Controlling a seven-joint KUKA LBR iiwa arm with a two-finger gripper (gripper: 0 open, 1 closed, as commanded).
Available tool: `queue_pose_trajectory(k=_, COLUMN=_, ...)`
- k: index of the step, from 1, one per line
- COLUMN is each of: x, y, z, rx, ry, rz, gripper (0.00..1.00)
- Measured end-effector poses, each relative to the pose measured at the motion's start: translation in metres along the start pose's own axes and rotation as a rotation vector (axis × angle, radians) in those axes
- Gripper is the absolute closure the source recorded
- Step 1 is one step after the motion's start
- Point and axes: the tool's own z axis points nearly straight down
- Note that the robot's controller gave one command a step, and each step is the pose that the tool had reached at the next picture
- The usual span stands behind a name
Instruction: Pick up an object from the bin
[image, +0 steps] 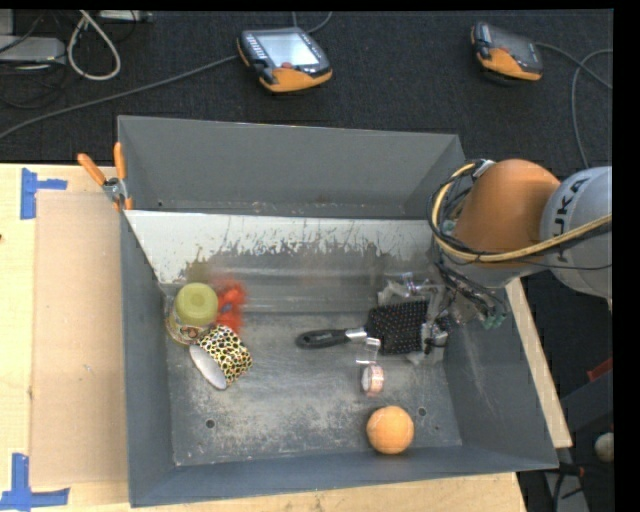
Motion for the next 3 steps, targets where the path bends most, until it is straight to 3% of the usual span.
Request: queue_pose_trajectory(k=3, x=0.000, y=0.002, z=-0.018, rx=-0.003, ry=-0.001, rz=0.005, gripper=1.00)
